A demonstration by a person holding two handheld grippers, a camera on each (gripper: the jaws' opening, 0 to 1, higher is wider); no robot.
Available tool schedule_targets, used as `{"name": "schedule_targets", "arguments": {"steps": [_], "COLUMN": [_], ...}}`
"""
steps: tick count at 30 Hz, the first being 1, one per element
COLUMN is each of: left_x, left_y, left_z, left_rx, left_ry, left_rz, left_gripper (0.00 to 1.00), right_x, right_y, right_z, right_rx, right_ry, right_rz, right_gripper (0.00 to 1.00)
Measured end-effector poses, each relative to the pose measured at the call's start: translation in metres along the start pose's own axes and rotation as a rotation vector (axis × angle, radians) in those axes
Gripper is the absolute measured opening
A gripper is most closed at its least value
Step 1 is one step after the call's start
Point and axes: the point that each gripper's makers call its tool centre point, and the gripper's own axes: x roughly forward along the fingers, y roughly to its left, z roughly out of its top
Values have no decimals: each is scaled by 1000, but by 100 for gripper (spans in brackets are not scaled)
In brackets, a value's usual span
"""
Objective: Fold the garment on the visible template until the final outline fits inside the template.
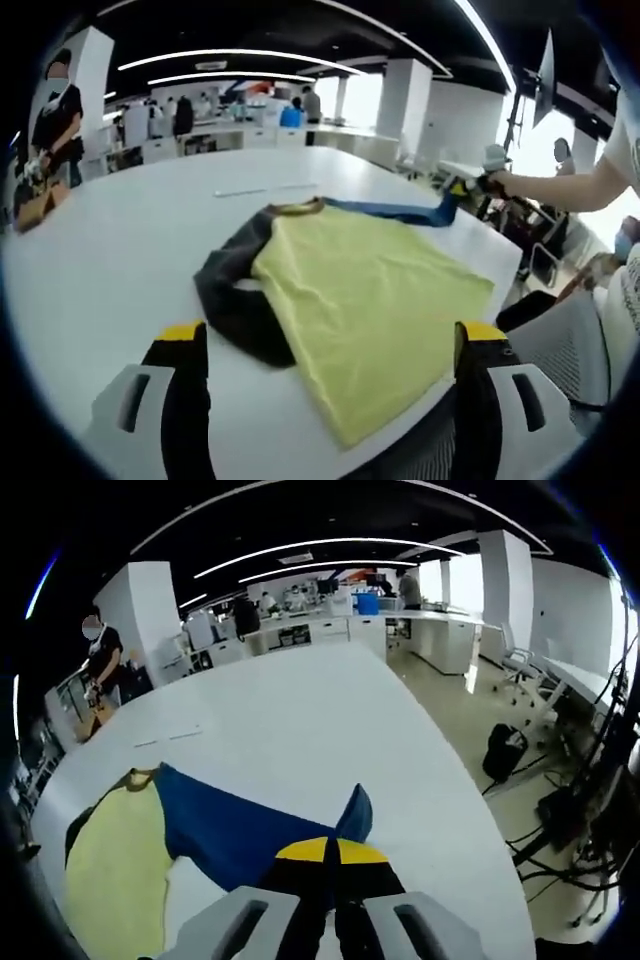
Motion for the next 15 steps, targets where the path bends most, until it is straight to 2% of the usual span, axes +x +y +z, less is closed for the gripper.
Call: {"name": "schedule_targets", "arguments": {"steps": [4, 7, 15], "left_x": [-1, -2, 0], "left_y": [0, -1, -1], "left_z": [4, 5, 4], "left_rx": [-13, 46, 37], "left_ry": [-15, -11, -11], "left_rz": [-10, -9, -14], "left_gripper": [99, 99, 99], "right_x": [4, 7, 6], "right_y": [10, 14, 43], "right_z": [5, 8, 14], "right_rx": [-11, -27, -41], "right_ry": [-2, -7, -15], "right_rz": [21, 20, 44], "right_gripper": [0, 0, 0]}}
